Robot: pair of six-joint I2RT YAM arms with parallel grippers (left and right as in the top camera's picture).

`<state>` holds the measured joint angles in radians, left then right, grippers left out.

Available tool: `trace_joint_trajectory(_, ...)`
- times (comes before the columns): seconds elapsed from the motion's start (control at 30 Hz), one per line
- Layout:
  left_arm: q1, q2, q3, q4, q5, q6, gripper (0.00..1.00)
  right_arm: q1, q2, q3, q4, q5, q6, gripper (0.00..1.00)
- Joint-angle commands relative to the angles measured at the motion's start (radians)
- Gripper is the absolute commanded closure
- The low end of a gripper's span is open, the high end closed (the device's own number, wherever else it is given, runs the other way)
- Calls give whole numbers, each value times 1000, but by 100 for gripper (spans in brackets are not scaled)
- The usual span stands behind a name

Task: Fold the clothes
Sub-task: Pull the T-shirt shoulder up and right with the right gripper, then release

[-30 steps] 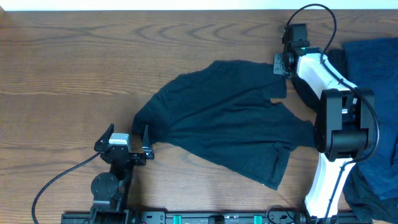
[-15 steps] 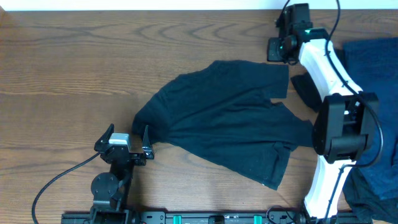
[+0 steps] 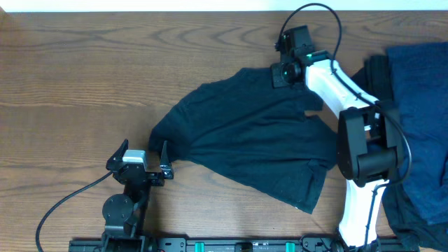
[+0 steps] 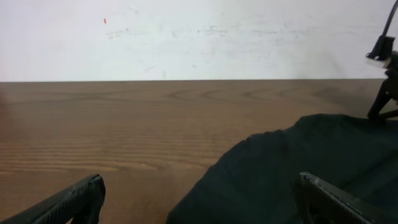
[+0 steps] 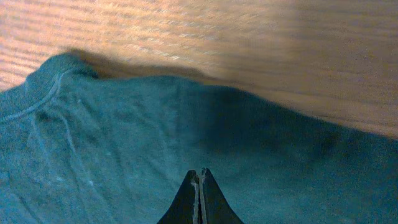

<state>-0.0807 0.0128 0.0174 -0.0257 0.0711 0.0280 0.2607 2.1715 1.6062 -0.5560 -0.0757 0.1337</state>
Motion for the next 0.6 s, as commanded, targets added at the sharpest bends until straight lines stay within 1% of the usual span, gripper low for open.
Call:
trace_joint_trajectory(0.0, -4, -8, -13, -38, 14, 13, 2, 23, 48, -11, 7, -2, 11, 99)
trace_joint_trajectory(0.17, -4, -8, -13, -38, 14, 13, 2, 34, 121, -11, 47, 8, 11, 99)
trace_joint_trajectory(0.3, -4, -8, -13, -38, 14, 13, 2, 37, 206, -11, 135, -5, 19, 99)
trace_joint_trajectory(0.4, -4, -8, -13, -38, 14, 13, 2, 43, 272, -11, 241, -39, 19, 99)
trace_joint_trajectory(0.57, -4, -8, -13, -38, 14, 13, 2, 70, 355, -11, 484, -95, 19, 99)
